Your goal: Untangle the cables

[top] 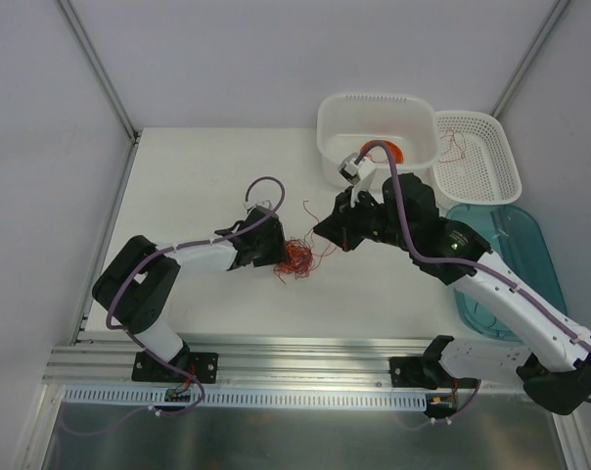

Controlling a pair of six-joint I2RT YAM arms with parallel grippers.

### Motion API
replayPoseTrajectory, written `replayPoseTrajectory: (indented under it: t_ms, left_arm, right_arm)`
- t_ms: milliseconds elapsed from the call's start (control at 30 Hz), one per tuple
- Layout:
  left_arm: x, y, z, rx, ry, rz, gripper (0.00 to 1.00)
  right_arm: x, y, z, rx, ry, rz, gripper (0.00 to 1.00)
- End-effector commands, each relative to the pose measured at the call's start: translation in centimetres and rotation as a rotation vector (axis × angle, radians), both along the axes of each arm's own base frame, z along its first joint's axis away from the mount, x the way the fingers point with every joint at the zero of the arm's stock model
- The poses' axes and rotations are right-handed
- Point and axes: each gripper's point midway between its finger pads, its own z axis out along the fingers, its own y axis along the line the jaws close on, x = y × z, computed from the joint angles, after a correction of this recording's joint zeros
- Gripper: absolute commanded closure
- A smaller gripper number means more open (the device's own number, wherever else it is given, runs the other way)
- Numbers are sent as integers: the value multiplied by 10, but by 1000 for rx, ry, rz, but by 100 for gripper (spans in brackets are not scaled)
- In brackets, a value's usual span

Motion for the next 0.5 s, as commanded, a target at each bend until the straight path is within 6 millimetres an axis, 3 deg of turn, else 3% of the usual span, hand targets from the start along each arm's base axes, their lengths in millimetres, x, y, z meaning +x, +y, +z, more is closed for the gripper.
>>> replayPoseTrajectory:
  t_ms: [0, 100, 167, 233, 300, 467]
  left_arm:
    - [13, 24, -8, 126, -17, 79, 53]
    - [15, 41, -14, 181, 6, 137, 57]
    - [24, 59, -16, 207, 13, 196, 58]
    - [32, 83, -16, 237, 28, 259, 59]
    - [38, 99, -14, 251, 38, 298, 59]
    - [63, 158, 0, 322, 25, 420, 59]
  right_arm:
    - [-9, -13, 35, 40, -84, 5, 99]
    - [-14, -28, 55, 37, -137, -10, 99]
    - [-17, -44, 65, 23, -164, -44, 99]
    - [-20, -60, 88, 34, -224, -76, 99]
    - [-24, -85, 111, 52, -280, -138, 99]
    - [-31, -138, 144, 55, -389, -292, 99]
